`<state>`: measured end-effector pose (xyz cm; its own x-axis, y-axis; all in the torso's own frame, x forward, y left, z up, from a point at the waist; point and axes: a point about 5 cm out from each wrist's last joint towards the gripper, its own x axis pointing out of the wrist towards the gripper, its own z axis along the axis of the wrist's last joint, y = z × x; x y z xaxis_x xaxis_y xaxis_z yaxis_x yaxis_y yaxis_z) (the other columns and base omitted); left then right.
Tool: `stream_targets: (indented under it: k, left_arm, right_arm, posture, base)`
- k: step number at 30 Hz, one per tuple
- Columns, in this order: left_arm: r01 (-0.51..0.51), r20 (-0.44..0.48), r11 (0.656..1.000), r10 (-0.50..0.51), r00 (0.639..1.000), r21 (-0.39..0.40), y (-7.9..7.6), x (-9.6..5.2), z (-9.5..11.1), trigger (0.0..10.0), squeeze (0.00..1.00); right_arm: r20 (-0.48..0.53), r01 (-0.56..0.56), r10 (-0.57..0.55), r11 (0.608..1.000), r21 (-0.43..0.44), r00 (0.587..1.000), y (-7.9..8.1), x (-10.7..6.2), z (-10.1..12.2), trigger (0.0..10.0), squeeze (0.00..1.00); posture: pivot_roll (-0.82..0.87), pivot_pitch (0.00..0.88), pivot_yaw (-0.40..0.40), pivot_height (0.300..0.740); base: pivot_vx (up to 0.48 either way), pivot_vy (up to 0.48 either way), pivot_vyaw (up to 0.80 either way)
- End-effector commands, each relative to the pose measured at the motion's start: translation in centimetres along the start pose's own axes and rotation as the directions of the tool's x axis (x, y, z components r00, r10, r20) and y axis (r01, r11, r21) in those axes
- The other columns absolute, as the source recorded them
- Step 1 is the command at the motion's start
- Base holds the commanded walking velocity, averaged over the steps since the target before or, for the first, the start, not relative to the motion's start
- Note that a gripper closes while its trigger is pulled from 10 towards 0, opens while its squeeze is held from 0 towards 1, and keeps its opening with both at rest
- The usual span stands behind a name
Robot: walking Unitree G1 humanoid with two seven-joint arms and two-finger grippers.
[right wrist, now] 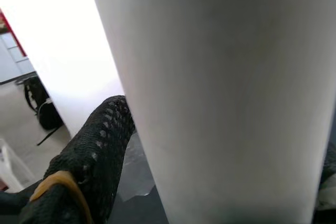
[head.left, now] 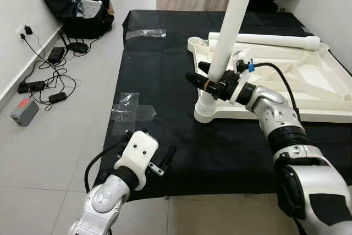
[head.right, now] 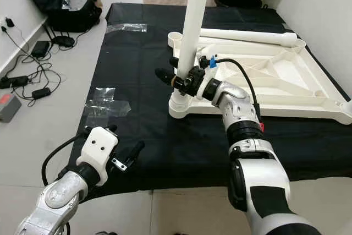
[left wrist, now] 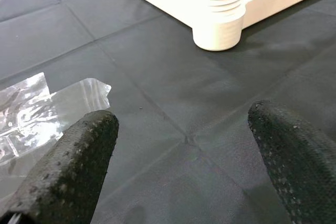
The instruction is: Building children table
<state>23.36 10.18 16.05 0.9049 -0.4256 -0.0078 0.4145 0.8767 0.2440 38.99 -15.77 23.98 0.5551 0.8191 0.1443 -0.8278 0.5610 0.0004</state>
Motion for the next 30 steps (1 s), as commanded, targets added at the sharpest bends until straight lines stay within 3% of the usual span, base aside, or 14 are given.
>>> stream_targets:
  k: [1,2,3,4,5,6,7,17,22,24,27,29,30]
  left_arm:
    - [0.019,-0.010,1.000,-0.019,1.000,-0.004,-0.4,-0.2,-0.2,10.0,0.00]
    - [0.018,-0.011,1.000,-0.018,1.000,-0.004,-0.4,-0.2,-0.2,10.0,0.00]
    - [0.018,-0.011,1.000,-0.018,1.000,-0.005,-0.5,-0.2,-0.2,10.0,0.00]
    - [0.018,-0.011,1.000,-0.018,1.000,-0.005,-0.5,-0.2,-0.2,10.0,0.00]
    - [0.018,-0.011,1.000,-0.018,1.000,-0.005,-0.5,-0.2,-0.2,10.0,0.00]
    - [0.018,-0.011,1.000,-0.018,1.000,-0.005,-0.5,-0.2,-0.2,10.0,0.00]
    - [0.017,-0.011,1.000,-0.017,1.000,-0.004,-0.5,-0.2,-0.2,10.0,0.00]
    - [0.011,-0.005,1.000,-0.011,1.000,0.000,-0.2,-0.1,-0.1,10.0,0.00]
    - [0.011,-0.002,1.000,-0.011,1.000,0.005,-0.1,0.1,-0.1,10.0,0.00]
    - [0.009,0.000,1.000,-0.009,1.000,0.004,0.0,0.2,-0.1,10.0,0.00]
    - [0.009,0.001,1.000,-0.009,1.000,0.005,0.0,0.2,-0.1,10.0,0.00]
    - [0.009,0.000,1.000,-0.009,1.000,0.004,0.0,0.2,-0.1,10.0,0.00]
    - [0.009,-0.001,1.000,-0.009,1.000,0.004,-0.1,0.2,-0.2,10.0,0.00]
  right_arm:
    - [-0.016,-0.058,0.058,0.998,-0.015,0.998,0.4,0.5,0.2,10.0,0.00]
    - [-0.019,-0.056,0.056,0.998,-0.015,0.998,0.4,0.7,0.3,10.0,0.00]
    - [-0.019,-0.035,0.035,0.999,-0.022,0.999,0.2,0.8,0.4,6.3,0.00]
    - [-0.019,-0.035,0.035,0.999,-0.022,0.999,0.2,0.8,0.4,6.3,0.00]
    - [-0.012,-0.029,0.029,0.999,-0.021,1.000,0.2,0.9,0.4,3.2,0.00]
    - [-0.012,-0.029,0.029,0.999,-0.021,1.000,0.2,0.9,0.4,3.2,0.00]
    - [-0.006,-0.028,0.028,0.999,-0.020,1.000,0.2,0.9,0.4,0.0,0.00]
    - [0.021,0.011,-0.011,1.000,-0.009,1.000,0.2,0.8,-0.3,0.0,0.00]
    - [0.043,0.149,-0.148,0.989,-0.023,0.988,0.0,0.9,-1.0,0.0,0.00]
    - [0.036,0.301,-0.299,0.952,-0.048,0.954,0.0,1.0,-2.0,0.0,0.00]
    - [-0.009,0.496,-0.498,0.865,-0.078,0.867,0.4,0.9,-3.9,0.0,0.00]
    - [-0.023,0.526,-0.530,0.846,-0.090,0.848,0.5,0.9,-4.4,0.0,0.00]
    - [-0.036,0.601,-0.604,0.796,-0.078,0.796,0.7,0.7,-5.0,0.0,0.00]
  posture:
    - [0.13,0.162,-0.053,0.740]
    - [0.13,0.162,-0.054,0.740]
    - [0.13,0.159,-0.054,0.740]
    - [0.13,0.159,-0.054,0.740]
    - [0.13,0.159,-0.054,0.740]
    - [0.13,0.159,-0.054,0.740]
    - [0.13,0.159,-0.054,0.740]
    - [0.13,0.150,-0.049,0.740]
    - [0.12,0.148,-0.048,0.740]
    - [0.12,0.148,-0.051,0.740]
    - [0.11,0.140,-0.049,0.740]
    - [0.11,0.140,-0.049,0.740]
    - [0.11,0.138,-0.044,0.740]
  base:
    - [0.000,0.000,0.00]
    - [0.000,0.000,0.00]
    - [0.000,0.000,0.00]
    - [0.000,0.000,0.00]
    - [0.000,0.000,0.00]
    - [0.000,0.000,0.00]
    - [0.000,0.000,0.00]
    - [0.000,0.000,0.00]
    - [0.000,0.000,0.00]
    - [0.000,0.000,0.00]
    - [0.000,0.000,0.00]
    - [0.000,0.000,0.00]
    - [0.000,0.000,0.00]
